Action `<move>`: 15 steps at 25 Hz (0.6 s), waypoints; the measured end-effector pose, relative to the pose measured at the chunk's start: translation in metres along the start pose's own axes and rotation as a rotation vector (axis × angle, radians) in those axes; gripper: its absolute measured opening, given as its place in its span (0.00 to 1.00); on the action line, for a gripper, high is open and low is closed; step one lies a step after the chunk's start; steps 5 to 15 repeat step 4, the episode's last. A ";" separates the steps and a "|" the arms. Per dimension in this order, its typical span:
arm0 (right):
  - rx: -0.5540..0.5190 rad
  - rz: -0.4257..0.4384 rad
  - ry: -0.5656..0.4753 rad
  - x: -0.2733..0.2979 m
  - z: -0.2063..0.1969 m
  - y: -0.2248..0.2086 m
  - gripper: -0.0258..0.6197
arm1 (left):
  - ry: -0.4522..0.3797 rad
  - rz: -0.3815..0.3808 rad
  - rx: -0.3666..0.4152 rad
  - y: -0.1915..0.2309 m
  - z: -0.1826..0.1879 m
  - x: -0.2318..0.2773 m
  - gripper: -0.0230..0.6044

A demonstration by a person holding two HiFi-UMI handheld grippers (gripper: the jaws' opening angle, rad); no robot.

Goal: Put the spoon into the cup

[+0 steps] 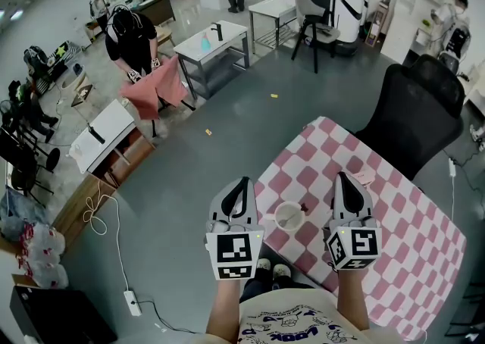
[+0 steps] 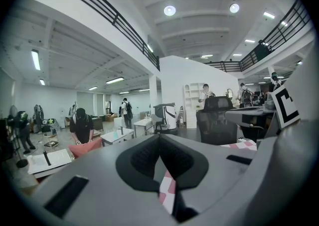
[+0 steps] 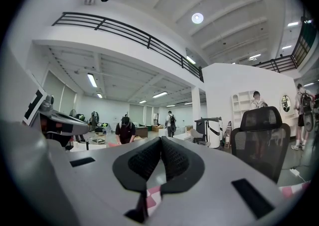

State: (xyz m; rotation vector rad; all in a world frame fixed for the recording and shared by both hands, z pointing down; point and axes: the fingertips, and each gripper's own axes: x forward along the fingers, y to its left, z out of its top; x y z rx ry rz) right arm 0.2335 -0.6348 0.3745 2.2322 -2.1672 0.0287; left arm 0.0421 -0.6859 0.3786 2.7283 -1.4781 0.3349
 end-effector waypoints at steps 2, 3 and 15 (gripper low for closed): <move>0.001 0.001 0.001 0.000 0.000 0.000 0.06 | 0.000 0.000 0.001 0.000 0.001 0.000 0.06; 0.001 0.001 0.001 0.000 0.000 -0.001 0.06 | -0.001 0.001 0.001 0.000 0.001 0.000 0.06; 0.002 0.002 0.002 0.000 0.000 -0.001 0.06 | -0.001 0.001 0.001 0.000 0.002 0.000 0.06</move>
